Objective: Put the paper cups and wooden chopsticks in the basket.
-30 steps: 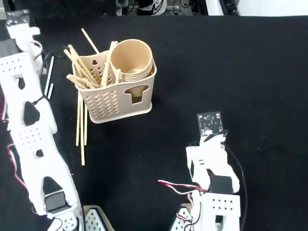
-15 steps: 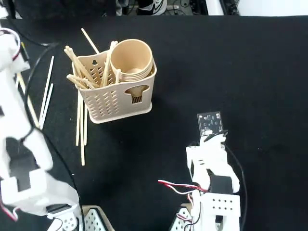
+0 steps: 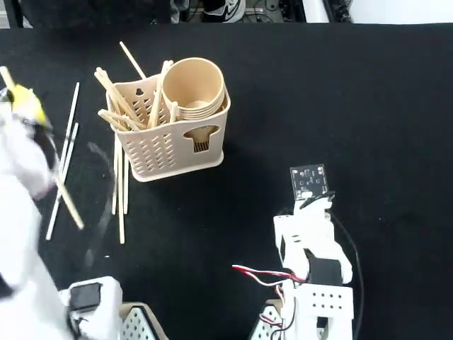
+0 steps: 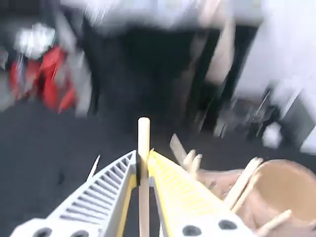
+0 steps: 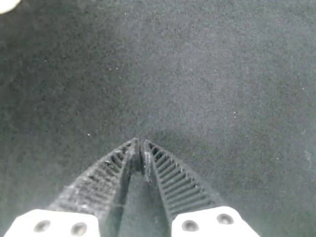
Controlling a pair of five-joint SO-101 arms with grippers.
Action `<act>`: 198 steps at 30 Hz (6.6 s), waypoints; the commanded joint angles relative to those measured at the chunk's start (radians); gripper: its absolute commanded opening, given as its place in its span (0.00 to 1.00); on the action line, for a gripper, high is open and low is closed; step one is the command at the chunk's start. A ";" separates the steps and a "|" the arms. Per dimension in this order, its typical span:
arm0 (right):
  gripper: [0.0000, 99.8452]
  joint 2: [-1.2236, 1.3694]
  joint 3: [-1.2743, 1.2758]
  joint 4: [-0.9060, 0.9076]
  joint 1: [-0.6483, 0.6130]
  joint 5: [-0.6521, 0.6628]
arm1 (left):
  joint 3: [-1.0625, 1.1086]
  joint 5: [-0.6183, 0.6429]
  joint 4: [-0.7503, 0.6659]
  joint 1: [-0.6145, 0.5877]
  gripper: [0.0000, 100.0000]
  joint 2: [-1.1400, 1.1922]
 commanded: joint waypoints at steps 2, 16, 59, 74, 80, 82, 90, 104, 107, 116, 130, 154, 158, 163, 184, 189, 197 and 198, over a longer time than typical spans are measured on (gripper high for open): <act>0.01 -0.010 -0.002 0.003 -0.009 0.005 | 0.524 0.014 -0.617 0.160 0.03 -0.356; 0.01 -0.010 -0.002 0.003 -0.009 0.005 | 0.690 0.158 -1.154 0.280 0.03 -0.163; 0.01 -0.010 -0.002 0.003 -0.009 0.005 | 0.108 -0.144 -0.249 -0.294 0.24 0.827; 0.01 -0.010 -0.002 0.003 -0.009 0.005 | -0.326 -0.390 -0.244 -0.252 0.20 1.634; 0.01 -0.010 -0.002 0.003 -0.009 0.005 | -0.631 -0.580 0.063 -0.209 0.04 1.857; 0.01 -0.010 -0.002 0.003 -0.009 0.005 | -0.734 -0.582 0.149 -0.213 0.02 1.903; 0.01 -0.010 -0.002 0.003 -0.009 0.005 | -1.079 -0.575 0.448 -0.216 0.03 1.953; 0.01 -0.010 -0.002 0.003 -0.011 0.005 | -0.865 -0.095 0.445 -0.297 0.03 1.522; 0.01 -0.010 -0.002 0.003 -0.011 0.005 | -0.710 -0.092 0.442 -0.285 0.03 1.359; 0.01 -0.010 -0.002 0.003 -0.011 0.005 | -0.243 0.006 0.218 -0.257 0.03 0.825; 0.01 -0.010 -0.002 0.003 -0.009 0.005 | 0.756 0.005 -0.913 -0.094 0.03 0.021; 0.01 -0.010 -0.002 0.003 -0.009 0.005 | 1.141 0.155 -1.338 0.311 0.03 -0.227; 0.01 -0.010 -0.002 0.003 -0.009 0.005 | 1.138 0.155 -1.284 0.318 0.09 -0.190; 0.01 -0.010 -0.002 0.003 -0.009 0.005 | 0.987 0.236 -1.013 0.315 0.19 -0.190; 0.01 -0.010 -0.002 0.003 -0.009 0.005 | 0.101 -0.186 0.075 -0.154 0.23 0.327; 0.01 -0.010 -0.002 0.003 -0.009 0.005 | 0.076 -0.269 0.078 -0.199 0.23 0.601; 0.01 -0.010 -0.002 0.003 -0.011 0.005 | 0.074 -0.390 -0.074 -0.182 0.23 1.043; 0.01 -0.010 -0.002 0.003 -0.011 0.005 | 0.074 -0.390 -0.106 -0.183 0.23 1.091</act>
